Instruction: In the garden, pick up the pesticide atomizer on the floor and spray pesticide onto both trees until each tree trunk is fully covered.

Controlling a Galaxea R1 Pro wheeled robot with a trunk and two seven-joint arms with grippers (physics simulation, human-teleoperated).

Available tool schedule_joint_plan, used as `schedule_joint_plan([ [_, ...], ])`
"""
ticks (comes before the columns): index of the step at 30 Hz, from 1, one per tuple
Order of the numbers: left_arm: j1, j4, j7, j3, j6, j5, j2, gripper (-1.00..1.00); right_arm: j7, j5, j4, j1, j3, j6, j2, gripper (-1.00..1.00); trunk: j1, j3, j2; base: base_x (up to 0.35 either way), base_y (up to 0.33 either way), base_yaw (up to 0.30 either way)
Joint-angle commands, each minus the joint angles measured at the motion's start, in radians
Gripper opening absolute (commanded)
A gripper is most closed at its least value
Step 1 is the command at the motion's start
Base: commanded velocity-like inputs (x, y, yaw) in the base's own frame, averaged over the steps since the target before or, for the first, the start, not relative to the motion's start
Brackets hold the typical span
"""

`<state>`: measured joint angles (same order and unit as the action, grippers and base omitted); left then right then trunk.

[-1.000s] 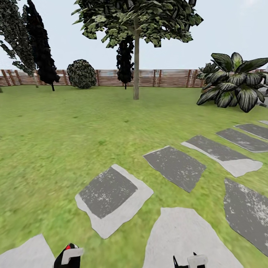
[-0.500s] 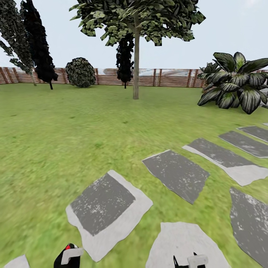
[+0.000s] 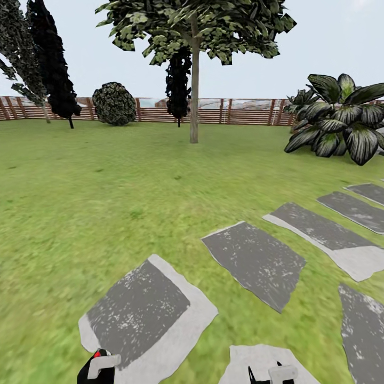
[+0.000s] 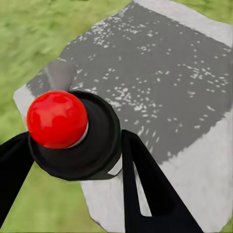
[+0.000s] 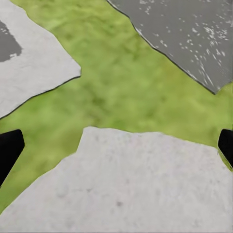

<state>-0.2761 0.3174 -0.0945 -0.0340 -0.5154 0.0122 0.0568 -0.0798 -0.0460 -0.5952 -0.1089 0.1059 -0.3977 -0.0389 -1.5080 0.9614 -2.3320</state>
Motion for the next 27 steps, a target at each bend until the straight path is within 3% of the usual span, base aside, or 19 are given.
schedule_joint_plan([
  [1, 0.0, 0.0, 0.0, 0.0, 0.0, 0.0, 0.0, -1.0, 0.0, 0.0, 0.0, 0.0, 0.001, 0.0, 0.0, 1.0, 0.0, 0.0, 0.0, 0.339, -0.072, 0.0],
  [27, 0.0, 0.0, -0.001, 0.0, 0.0, 0.0, 0.0, -1.0, 0.0, 0.0, 0.0, 0.0, 0.002, 0.0, 0.001, 1.0, 0.0, 0.0, 0.0, 0.339, -0.072, 0.0],
])
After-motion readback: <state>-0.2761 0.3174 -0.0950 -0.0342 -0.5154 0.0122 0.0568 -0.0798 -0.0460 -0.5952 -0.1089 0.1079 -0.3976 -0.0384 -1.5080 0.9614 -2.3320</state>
